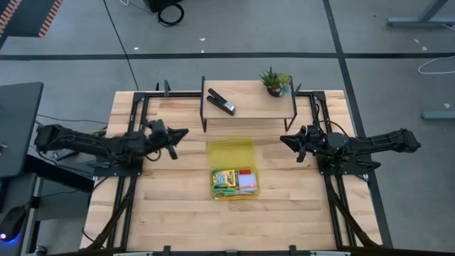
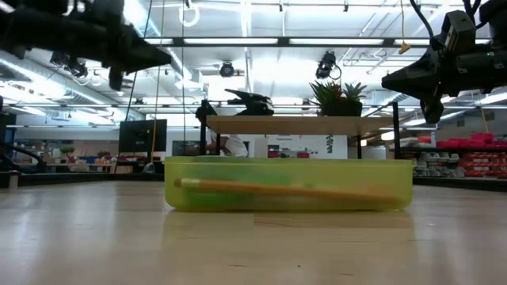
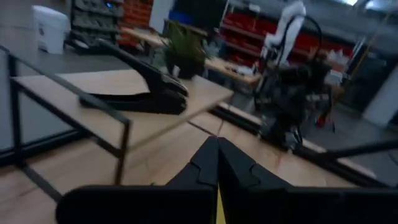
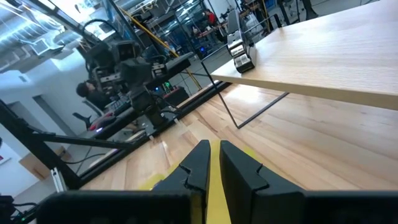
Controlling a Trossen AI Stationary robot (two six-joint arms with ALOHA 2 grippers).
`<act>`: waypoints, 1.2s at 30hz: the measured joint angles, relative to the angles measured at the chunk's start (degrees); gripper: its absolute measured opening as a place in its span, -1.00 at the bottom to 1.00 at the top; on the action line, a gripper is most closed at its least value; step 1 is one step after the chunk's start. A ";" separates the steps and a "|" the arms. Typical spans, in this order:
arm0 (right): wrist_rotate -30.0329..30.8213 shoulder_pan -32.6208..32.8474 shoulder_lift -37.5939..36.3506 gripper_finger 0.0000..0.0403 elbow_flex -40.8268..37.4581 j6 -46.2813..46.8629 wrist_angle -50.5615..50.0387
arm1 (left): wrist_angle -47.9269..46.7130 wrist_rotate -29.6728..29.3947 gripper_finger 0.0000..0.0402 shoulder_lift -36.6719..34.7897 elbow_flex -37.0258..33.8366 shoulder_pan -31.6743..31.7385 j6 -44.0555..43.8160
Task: Pack school essentials
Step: Return to Home Position
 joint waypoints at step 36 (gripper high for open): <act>0.00 0.02 0.00 -0.79 -0.02 0.00 -0.37 | -21.49 1.22 -0.97 -40.82 -9.19 6.64 -3.96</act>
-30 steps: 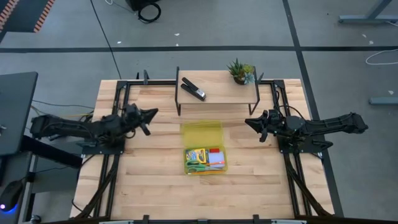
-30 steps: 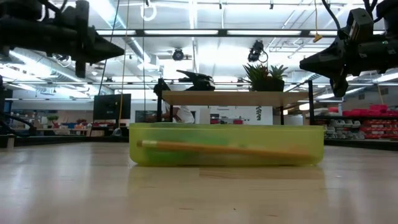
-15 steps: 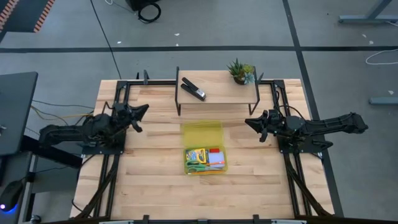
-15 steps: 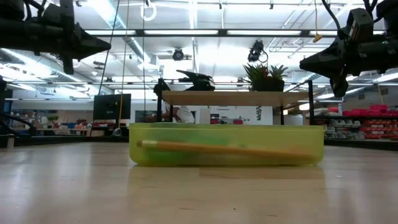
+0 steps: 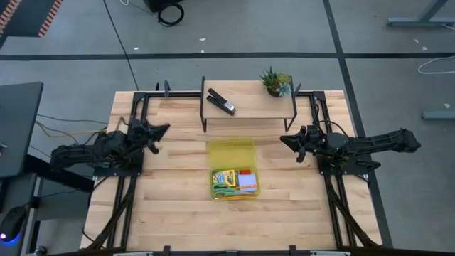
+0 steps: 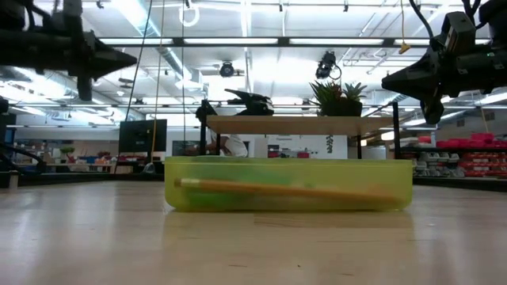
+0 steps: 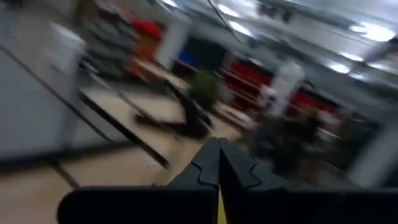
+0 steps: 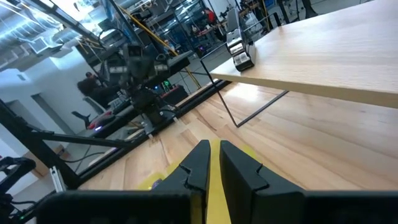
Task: Pack school essentials
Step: Return to Home Position
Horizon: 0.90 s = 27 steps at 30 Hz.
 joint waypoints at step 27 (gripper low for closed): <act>0.00 -0.02 0.02 -0.79 0.00 0.00 -0.25 | -1.56 16.46 -0.89 1.27 -3.99 -0.39 16.20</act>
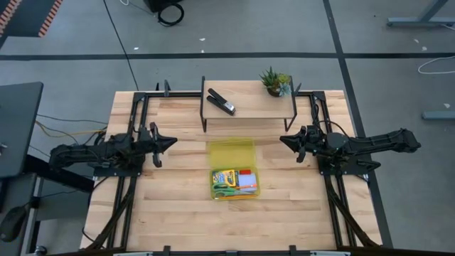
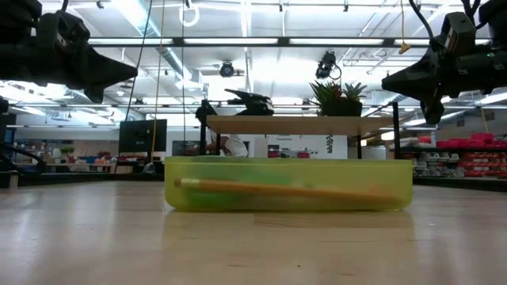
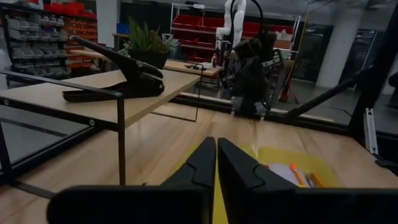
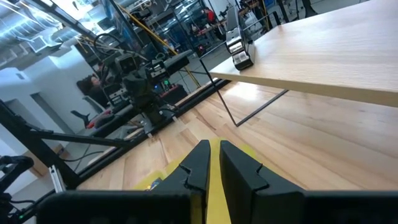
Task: Pack school essentials
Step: Return to Home Position
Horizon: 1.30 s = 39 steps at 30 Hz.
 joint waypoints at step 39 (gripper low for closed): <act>0.00 0.00 0.00 -0.79 0.00 0.00 0.00 | 0.60 -0.02 -0.84 -0.01 -0.02 0.00 -0.18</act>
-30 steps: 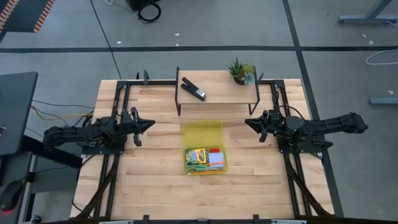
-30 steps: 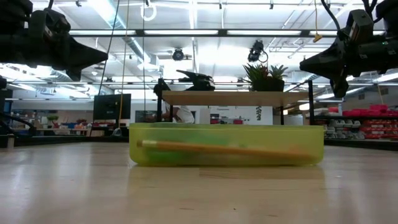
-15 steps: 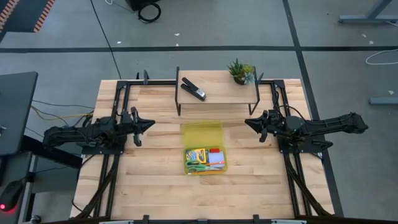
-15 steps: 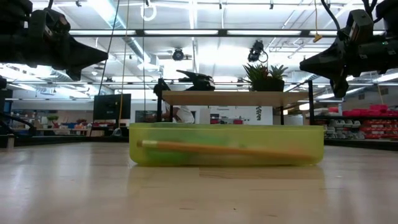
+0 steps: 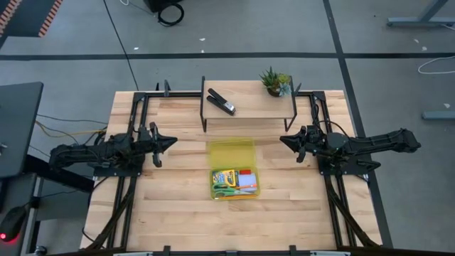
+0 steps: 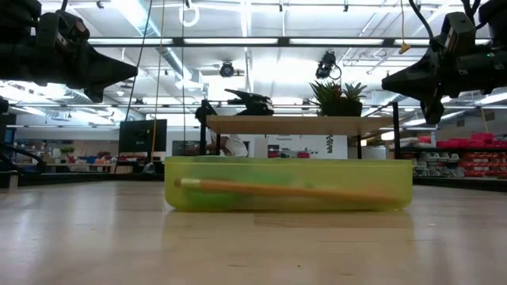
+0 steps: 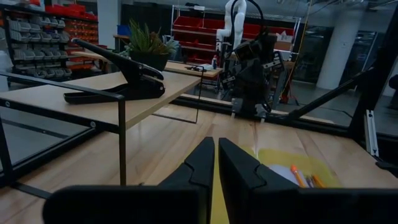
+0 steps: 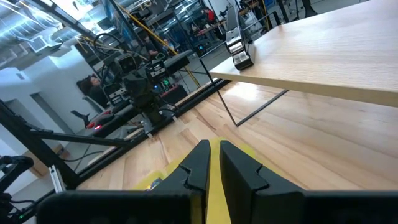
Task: Pack school essentials
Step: Return to Home Position
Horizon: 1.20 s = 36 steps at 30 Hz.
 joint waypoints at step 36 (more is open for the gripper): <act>0.00 0.00 0.00 -0.79 0.00 0.00 -0.01 | 0.02 0.02 -0.87 0.00 0.00 0.00 0.00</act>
